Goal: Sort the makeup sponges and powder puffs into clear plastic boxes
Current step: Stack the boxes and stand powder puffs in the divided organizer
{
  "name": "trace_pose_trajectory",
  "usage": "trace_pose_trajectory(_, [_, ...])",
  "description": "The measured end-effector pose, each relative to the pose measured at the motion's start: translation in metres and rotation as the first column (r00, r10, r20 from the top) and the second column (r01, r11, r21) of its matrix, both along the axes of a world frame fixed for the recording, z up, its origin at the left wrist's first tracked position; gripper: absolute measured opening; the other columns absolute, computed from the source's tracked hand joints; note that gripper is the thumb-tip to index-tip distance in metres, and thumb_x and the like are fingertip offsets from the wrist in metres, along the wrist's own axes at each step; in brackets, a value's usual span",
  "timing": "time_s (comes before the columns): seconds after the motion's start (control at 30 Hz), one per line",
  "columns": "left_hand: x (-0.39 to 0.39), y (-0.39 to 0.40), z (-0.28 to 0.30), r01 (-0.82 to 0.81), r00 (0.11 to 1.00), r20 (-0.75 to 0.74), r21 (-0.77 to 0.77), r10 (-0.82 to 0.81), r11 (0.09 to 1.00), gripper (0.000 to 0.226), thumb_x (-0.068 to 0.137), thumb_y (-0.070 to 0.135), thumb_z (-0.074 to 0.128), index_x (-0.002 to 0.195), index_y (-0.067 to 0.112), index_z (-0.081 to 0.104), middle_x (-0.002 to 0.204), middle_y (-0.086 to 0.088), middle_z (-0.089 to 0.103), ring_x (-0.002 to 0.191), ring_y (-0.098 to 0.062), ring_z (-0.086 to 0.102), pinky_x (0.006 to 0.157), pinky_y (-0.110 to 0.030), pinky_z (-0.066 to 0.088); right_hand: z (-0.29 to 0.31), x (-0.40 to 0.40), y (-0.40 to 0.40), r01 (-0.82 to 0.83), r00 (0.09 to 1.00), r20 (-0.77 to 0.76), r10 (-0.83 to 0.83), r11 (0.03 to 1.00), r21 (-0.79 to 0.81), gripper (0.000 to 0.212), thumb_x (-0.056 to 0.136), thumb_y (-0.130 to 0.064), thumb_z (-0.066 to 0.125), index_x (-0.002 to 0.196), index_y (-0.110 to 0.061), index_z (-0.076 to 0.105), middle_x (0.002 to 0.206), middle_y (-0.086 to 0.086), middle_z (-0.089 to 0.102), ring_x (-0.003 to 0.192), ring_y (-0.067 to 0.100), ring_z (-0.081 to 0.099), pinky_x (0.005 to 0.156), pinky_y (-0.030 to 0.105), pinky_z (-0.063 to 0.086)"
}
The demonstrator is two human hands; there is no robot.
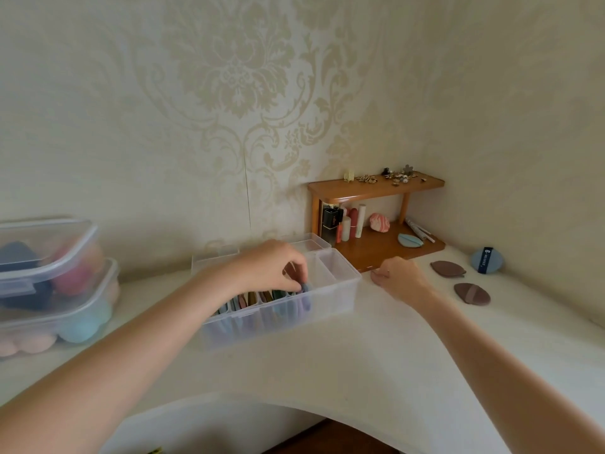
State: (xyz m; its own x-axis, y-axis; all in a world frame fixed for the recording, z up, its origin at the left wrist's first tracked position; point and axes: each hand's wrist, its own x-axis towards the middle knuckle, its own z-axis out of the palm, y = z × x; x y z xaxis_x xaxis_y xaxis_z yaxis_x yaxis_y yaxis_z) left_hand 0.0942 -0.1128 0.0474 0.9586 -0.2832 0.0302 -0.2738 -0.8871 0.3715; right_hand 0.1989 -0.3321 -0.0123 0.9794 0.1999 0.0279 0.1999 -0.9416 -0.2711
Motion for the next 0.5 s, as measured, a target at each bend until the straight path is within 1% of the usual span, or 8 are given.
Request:
trace_pose_trajectory(0.07, [0.0,-0.002,-0.005,-0.004,1.0,0.025,0.011,0.004,1.0,0.006,0.082,0.01,0.067,0.086,0.012,0.071,0.091,0.005,0.069,0.079,-0.001,0.061,0.079,-0.016,0.049,-0.011,0.002,-0.001,0.015,0.999,0.035,-0.016,0.999,0.045,0.024,0.097,-0.03,0.044,0.095,-0.009,0.057,0.089,0.008,0.06,0.093,0.029,0.057,0.077,0.03,0.041])
trace_pose_trajectory(0.1, [0.001,-0.003,-0.006,-0.006,0.999,0.034,0.024,0.005,1.0,0.005,0.082,0.009,0.066,0.083,0.012,0.07,0.09,0.005,0.07,0.077,-0.001,0.06,0.076,-0.014,0.049,-0.014,0.001,-0.001,0.023,0.998,0.052,-0.026,0.998,0.051,0.022,0.097,-0.031,0.045,0.093,-0.011,0.054,0.092,0.009,0.061,0.097,0.03,0.056,0.079,0.032,0.039])
trace_pose_trajectory(0.17, [0.004,-0.005,-0.008,-0.009,0.999,0.037,0.059,0.007,0.998,0.006,0.081,0.008,0.066,0.079,0.012,0.07,0.09,0.003,0.071,0.075,-0.003,0.061,0.071,-0.012,0.047,-0.015,0.003,0.001,0.035,0.997,0.069,-0.043,0.993,0.115,0.02,0.094,-0.03,0.05,0.093,-0.011,0.056,0.103,0.011,0.058,0.103,0.03,0.051,0.078,0.03,0.036])
trace_pose_trajectory(0.2, [0.005,-0.006,-0.009,-0.013,0.999,0.035,0.071,0.01,0.997,0.006,0.081,0.008,0.066,0.079,0.012,0.07,0.09,0.001,0.072,0.077,-0.006,0.063,0.072,-0.015,0.049,-0.014,0.002,0.001,0.04,0.996,0.066,-0.053,0.983,0.18,0.018,0.092,-0.028,0.054,0.093,-0.011,0.058,0.105,0.011,0.054,0.102,0.029,0.05,0.079,0.03,0.037])
trace_pose_trajectory(0.27, [0.007,-0.008,-0.01,-0.032,0.999,0.033,0.079,0.03,0.996,0.005,0.081,0.008,0.067,0.08,0.012,0.071,0.09,0.0,0.073,0.084,-0.01,0.067,0.08,-0.025,0.054,-0.009,-0.001,-0.001,0.046,0.994,0.077,-0.074,0.949,0.313,0.011,0.088,-0.018,0.061,0.08,-0.012,0.057,0.102,0.009,0.051,0.091,0.022,0.048,0.076,0.028,0.039])
trace_pose_trajectory(0.37, [0.007,-0.006,-0.01,-0.053,0.998,0.017,0.035,0.053,0.998,0.004,0.08,0.011,0.069,0.081,0.013,0.072,0.089,0.002,0.074,0.086,-0.01,0.068,0.085,-0.028,0.054,0.003,-0.007,-0.007,0.025,0.986,0.141,-0.094,0.903,0.428,0.031,0.082,0.002,0.06,0.059,-0.018,0.052,0.093,0.008,0.061,0.084,0.019,0.053,0.067,0.023,0.039])
trace_pose_trajectory(0.43, [0.005,-0.005,-0.006,-0.047,0.999,0.001,0.008,0.047,0.999,0.005,0.08,0.012,0.07,0.085,0.013,0.073,0.089,0.001,0.074,0.084,-0.008,0.067,0.083,-0.023,0.054,0.02,-0.016,-0.003,-0.014,0.974,0.199,-0.112,0.84,0.543,0.028,0.082,0.004,0.058,0.063,-0.016,0.052,0.084,0.004,0.059,0.081,0.018,0.053,0.06,0.017,0.037])
trace_pose_trajectory(0.5, [0.005,-0.005,-0.002,-0.062,0.998,-0.002,-0.015,0.062,0.998,0.006,0.08,0.013,0.07,0.086,0.013,0.072,0.089,0.001,0.073,0.081,-0.007,0.066,0.08,-0.021,0.052,0.038,-0.029,0.01,-0.098,0.959,0.267,-0.096,0.771,0.63,0.016,0.083,0.0,0.061,0.081,-0.013,0.051,0.086,0.002,0.056,0.079,0.017,0.051,0.059,0.016,0.039])
